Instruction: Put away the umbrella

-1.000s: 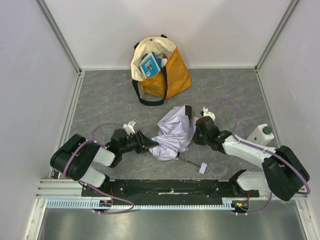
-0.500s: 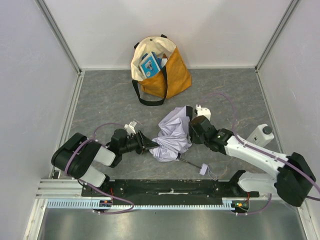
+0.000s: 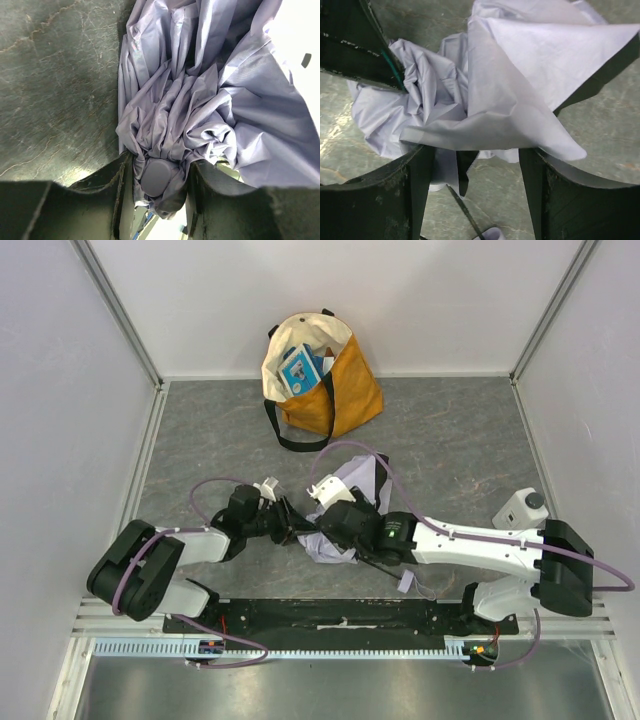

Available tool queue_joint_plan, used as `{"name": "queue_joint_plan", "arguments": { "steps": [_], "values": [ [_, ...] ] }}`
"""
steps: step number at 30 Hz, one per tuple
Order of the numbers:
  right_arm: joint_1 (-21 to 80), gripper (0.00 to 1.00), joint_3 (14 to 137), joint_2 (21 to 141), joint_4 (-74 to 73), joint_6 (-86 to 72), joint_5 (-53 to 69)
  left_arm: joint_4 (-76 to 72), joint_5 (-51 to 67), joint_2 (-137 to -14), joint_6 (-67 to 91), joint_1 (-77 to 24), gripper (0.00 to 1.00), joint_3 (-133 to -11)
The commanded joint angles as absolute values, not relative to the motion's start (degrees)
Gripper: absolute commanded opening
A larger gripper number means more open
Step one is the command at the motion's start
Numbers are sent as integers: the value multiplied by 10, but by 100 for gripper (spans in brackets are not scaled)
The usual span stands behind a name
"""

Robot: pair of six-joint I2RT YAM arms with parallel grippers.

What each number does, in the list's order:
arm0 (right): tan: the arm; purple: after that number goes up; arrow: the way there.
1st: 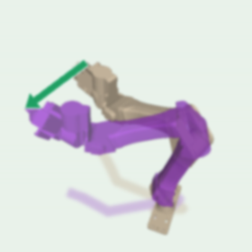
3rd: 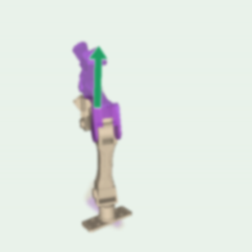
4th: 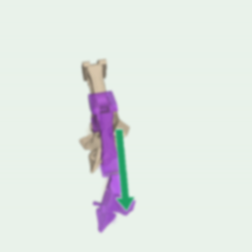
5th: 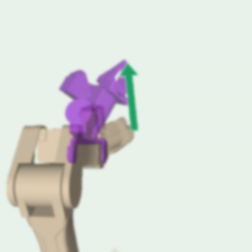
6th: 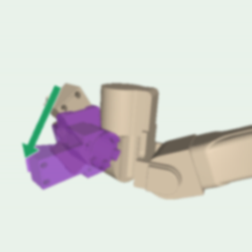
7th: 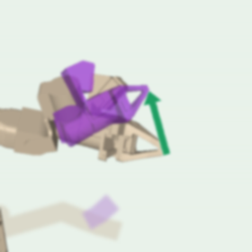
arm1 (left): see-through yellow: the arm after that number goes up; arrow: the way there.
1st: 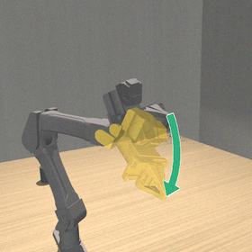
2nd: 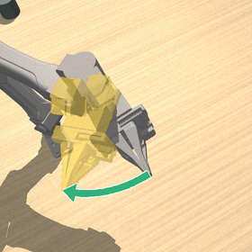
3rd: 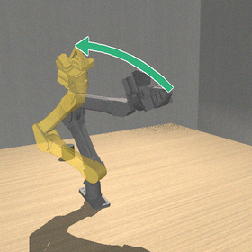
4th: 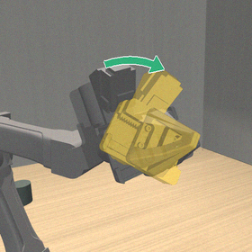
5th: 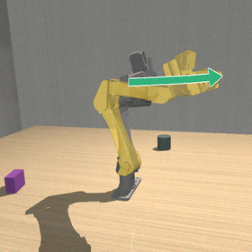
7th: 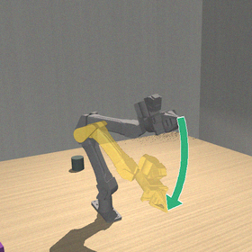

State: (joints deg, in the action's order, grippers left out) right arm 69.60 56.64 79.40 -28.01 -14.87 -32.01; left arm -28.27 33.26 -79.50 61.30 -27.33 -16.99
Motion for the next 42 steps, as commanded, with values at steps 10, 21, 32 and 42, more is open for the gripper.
{"name": "queue_joint_plan", "arguments": {
  "steps": [10, 21, 32, 42],
  "values": [
    [652, 86, 624, 686, -361, -232, -439, -189, 339, -788, 540, -263, 2, -176],
    [307, 78, 317, 555, -179, -555, -48, -294, 372, -771, 572, -258, 2, -133],
    [290, 72, 212, 719, 93, -669, 134, -384, 369, -737, 597, -258, 2, -95],
    [311, 38, 167, 684, 69, -707, 59, -483, 369, -711, 645, -256, 2, -67]
  ]
}}
